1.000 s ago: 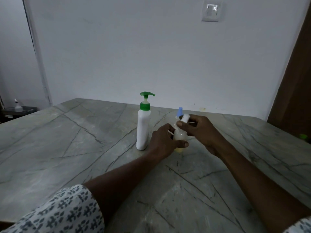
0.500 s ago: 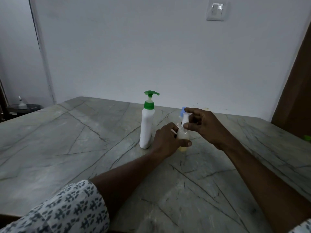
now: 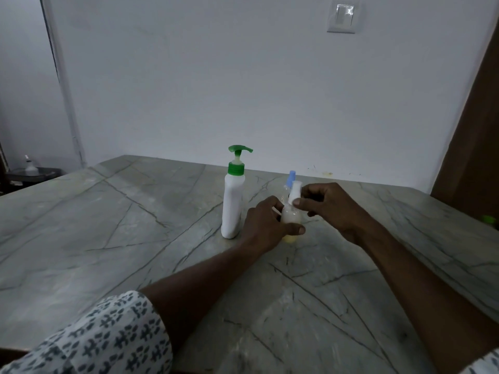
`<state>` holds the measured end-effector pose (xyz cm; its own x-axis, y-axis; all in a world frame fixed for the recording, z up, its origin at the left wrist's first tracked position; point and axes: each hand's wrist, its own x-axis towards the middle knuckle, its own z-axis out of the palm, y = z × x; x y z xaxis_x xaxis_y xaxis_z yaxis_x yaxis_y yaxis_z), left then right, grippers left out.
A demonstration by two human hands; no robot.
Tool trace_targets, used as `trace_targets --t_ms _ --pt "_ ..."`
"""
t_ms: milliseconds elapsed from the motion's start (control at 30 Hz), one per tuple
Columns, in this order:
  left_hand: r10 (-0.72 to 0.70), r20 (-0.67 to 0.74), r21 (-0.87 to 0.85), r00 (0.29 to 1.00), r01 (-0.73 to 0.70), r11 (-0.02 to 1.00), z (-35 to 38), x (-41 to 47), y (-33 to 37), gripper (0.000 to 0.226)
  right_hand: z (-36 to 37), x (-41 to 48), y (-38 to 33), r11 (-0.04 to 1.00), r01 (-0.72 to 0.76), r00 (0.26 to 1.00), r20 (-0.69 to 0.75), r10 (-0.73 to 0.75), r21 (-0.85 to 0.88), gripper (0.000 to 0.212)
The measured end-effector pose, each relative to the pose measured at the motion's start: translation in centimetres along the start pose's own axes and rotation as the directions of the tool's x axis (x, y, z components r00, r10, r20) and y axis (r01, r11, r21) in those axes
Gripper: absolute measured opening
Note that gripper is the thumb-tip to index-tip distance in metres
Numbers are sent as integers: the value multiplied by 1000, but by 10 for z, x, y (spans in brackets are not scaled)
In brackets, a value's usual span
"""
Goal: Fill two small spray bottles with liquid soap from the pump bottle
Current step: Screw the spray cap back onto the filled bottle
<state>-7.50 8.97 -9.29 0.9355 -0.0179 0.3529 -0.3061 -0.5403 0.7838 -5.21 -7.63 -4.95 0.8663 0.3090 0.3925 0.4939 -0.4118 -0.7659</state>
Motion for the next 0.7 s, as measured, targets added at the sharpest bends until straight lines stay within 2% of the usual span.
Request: trace_targets --t_ms 167,333,433,600,700 --pt "4 3 15 1000 -4 1000 1 1 0 48 9 3 4 994 -62 997 -51 58 -90 41" --pt "0 7 2 1000 0 1000 0 2 -1 48 4 1 3 998 -3 1000 21 1 64 26" --pt "8 2 2 1000 -8 1000 1 1 -2 49 4 0 2 997 31 999 -27 -29 68 16" --pt "11 -22 10 1000 -11 1000 1 1 -1 53 13 3 3 997 -17 994 -112 8 -74 35" --pt "5 -8 9 1000 -5 1000 1 1 0 52 8 2 3 1000 2 999 -51 -1 21 26"
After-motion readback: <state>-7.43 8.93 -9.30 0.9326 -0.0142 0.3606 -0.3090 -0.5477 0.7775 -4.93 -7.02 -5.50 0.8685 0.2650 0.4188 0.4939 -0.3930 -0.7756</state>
